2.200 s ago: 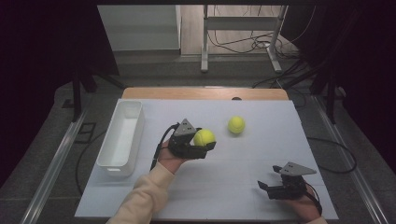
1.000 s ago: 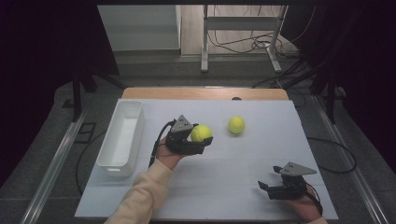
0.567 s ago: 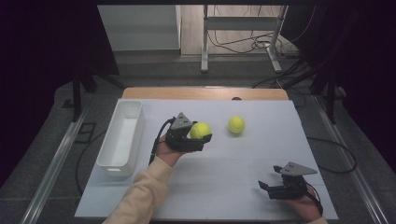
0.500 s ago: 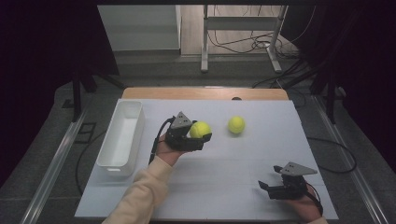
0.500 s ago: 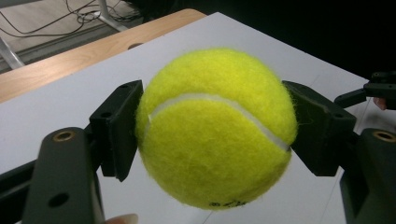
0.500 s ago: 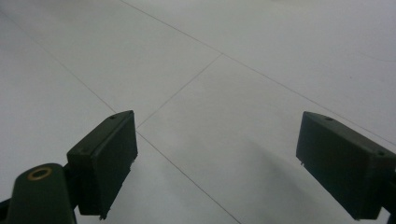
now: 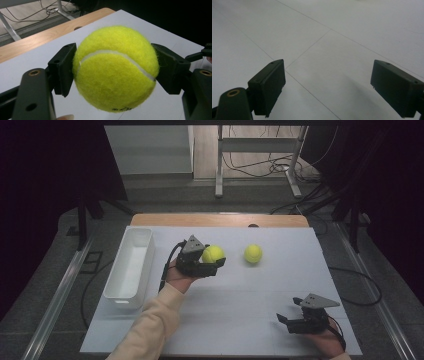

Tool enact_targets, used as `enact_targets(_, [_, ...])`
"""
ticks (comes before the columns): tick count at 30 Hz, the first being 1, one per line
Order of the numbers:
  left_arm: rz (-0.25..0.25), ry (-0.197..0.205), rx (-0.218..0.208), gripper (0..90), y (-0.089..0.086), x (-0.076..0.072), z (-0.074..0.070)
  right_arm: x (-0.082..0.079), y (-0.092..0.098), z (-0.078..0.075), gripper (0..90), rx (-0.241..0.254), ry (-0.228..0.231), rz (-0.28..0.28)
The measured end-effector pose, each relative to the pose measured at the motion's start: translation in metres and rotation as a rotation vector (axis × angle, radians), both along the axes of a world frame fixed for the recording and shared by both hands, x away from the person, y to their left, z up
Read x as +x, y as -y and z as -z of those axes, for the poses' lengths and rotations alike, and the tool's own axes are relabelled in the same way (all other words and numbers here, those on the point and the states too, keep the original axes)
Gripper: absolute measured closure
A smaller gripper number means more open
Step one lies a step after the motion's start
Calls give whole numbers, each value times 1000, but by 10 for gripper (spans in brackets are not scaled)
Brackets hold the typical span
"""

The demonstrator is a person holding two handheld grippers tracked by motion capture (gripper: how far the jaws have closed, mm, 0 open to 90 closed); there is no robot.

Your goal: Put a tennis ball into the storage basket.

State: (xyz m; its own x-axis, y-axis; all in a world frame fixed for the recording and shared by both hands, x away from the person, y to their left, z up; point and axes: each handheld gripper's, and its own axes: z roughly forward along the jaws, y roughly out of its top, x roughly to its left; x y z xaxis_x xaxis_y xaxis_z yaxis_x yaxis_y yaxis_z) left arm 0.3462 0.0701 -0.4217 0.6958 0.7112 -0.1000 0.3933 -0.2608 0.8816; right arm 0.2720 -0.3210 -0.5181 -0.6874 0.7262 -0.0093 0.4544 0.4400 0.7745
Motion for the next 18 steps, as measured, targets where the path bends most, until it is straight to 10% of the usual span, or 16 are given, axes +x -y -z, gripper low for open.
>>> enact_targets(18, [-75, 2, 9, 265, -23, 10, -6, 0, 0, 0, 131, 2, -2, 2])
